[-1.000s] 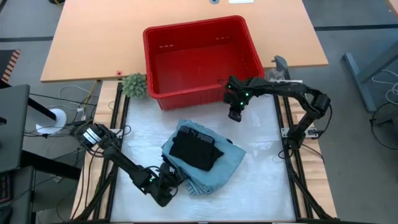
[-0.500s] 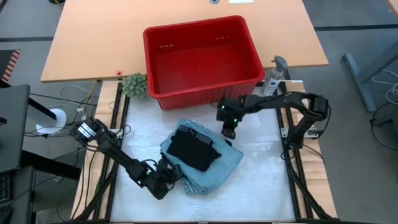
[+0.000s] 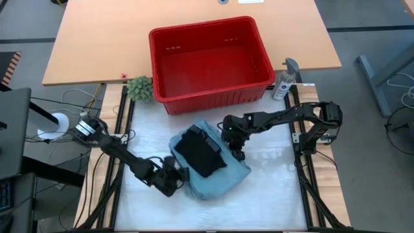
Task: Fold Laundry from Bin
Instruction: Put the stacked clothes into the red laundry bin
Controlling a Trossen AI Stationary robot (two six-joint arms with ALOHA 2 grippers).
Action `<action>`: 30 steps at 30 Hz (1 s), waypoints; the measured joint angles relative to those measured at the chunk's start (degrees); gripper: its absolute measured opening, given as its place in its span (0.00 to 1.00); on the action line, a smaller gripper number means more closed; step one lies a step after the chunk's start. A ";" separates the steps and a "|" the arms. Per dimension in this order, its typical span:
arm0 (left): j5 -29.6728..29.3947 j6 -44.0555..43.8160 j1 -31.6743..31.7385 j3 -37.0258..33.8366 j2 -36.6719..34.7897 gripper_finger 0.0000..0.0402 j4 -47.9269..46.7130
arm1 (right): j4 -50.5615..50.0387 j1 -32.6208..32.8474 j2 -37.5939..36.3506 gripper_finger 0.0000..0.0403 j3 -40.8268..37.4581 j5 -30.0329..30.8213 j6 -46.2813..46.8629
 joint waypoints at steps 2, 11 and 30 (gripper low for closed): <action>-0.58 1.60 1.04 -0.12 -2.68 0.24 -5.60 | 1.03 0.36 0.00 0.07 0.00 0.10 1.03; 2.28 10.76 1.50 -0.16 -12.06 0.24 -14.33 | -9.17 -5.40 -4.86 0.09 1.21 7.89 8.39; -0.69 7.51 -2.01 1.67 -16.12 0.24 -12.75 | -6.45 -20.60 -20.06 0.05 16.50 36.39 -18.19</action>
